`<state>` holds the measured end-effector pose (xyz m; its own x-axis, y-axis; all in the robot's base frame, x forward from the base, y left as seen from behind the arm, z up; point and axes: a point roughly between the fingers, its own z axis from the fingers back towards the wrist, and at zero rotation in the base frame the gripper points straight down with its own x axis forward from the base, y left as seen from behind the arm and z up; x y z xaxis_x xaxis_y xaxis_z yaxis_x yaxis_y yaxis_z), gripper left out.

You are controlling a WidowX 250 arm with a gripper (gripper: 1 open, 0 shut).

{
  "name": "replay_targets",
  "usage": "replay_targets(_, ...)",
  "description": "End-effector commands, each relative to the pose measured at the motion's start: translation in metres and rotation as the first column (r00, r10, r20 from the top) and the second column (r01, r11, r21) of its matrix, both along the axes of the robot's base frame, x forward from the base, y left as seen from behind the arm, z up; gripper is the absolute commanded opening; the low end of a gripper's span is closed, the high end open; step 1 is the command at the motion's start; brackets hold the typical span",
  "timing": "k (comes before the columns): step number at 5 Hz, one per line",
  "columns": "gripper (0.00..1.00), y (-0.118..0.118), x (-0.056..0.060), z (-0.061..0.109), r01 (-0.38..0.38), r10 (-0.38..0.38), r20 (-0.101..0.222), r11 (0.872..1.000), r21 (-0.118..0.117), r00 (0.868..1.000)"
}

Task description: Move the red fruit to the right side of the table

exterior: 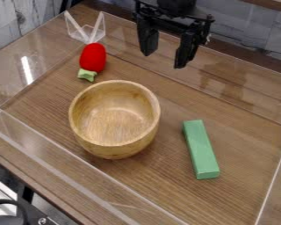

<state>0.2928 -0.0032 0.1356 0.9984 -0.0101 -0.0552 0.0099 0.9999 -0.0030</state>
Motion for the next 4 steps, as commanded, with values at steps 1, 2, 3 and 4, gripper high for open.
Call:
replay_targets(1, 1.00, 0.001, -0.002, -0.006, -0.005, 0.005, -0.020, 1.000, 0.002, 1.000)
replay_targets(2, 1.00, 0.014, -0.003, -0.007, -0.050, 0.051, -0.035, 0.999, 0.003, 0.998)
replay_targets(3, 1.00, 0.055, 0.003, 0.000, -0.115, 0.115, -0.007, 0.993, 0.003, 0.993)
replay_targets(4, 1.00, 0.099, 0.004, 0.003, -0.035, 0.034, 0.013, 0.999, 0.007, 0.999)
